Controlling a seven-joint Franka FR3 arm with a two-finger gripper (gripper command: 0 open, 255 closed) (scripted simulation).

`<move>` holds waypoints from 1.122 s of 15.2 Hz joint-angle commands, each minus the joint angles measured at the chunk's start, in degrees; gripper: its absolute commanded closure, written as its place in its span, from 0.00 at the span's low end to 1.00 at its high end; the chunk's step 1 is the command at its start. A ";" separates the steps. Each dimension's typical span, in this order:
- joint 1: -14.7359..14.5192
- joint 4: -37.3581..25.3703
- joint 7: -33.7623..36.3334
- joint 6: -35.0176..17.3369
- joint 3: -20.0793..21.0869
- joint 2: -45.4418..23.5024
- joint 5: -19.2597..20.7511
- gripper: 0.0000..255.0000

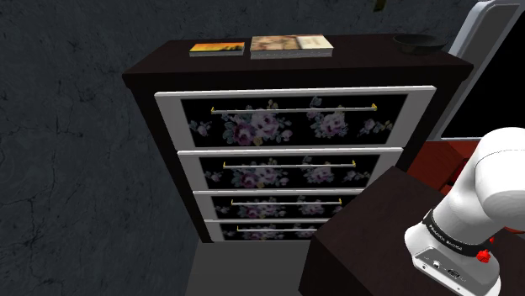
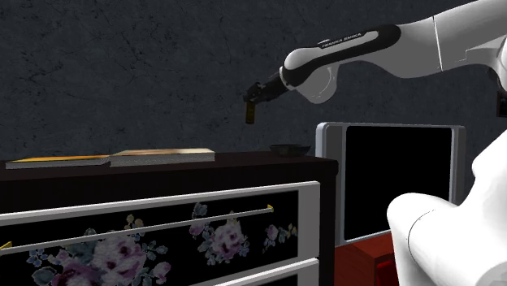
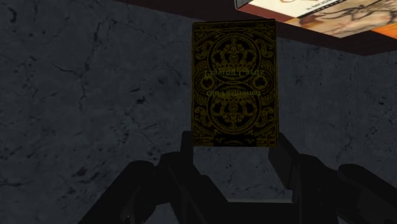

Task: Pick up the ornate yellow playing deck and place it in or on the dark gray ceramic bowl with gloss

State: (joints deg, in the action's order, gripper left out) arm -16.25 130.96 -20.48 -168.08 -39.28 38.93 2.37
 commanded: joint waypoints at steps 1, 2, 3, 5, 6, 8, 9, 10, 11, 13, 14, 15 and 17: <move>0.53 -0.15 -1.75 2.52 -1.22 2.75 0.50 1.00; 0.73 -0.44 -2.64 3.83 -1.89 3.99 0.72 1.00; 0.93 -0.81 -3.53 5.17 -2.56 5.18 0.91 1.00; 1.29 -1.77 -5.27 7.91 -3.89 7.40 1.28 1.00; 1.46 -2.35 -6.13 9.32 -4.55 8.44 1.45 1.00; 1.73 -3.74 -7.82 12.17 -5.87 10.34 1.75 1.00; 1.84 -4.54 -8.66 13.62 -6.52 11.22 1.88 1.00; 1.93 -5.42 -9.48 15.08 -7.18 12.03 2.00 1.00; 1.98 -6.36 -10.30 16.56 -7.84 12.80 2.10 1.00; 2.10 -5.97 -10.88 16.60 -8.35 13.38 2.23 1.00; 2.19 -5.16 -11.12 16.02 -8.60 13.64 2.31 1.00; 2.28 -4.37 -11.36 15.45 -8.85 13.90 2.40 1.00; 2.43 -2.82 -11.85 14.29 -9.39 14.41 2.57 1.00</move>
State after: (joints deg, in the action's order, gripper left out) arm -14.00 127.27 -32.03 -153.27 -48.41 52.95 4.83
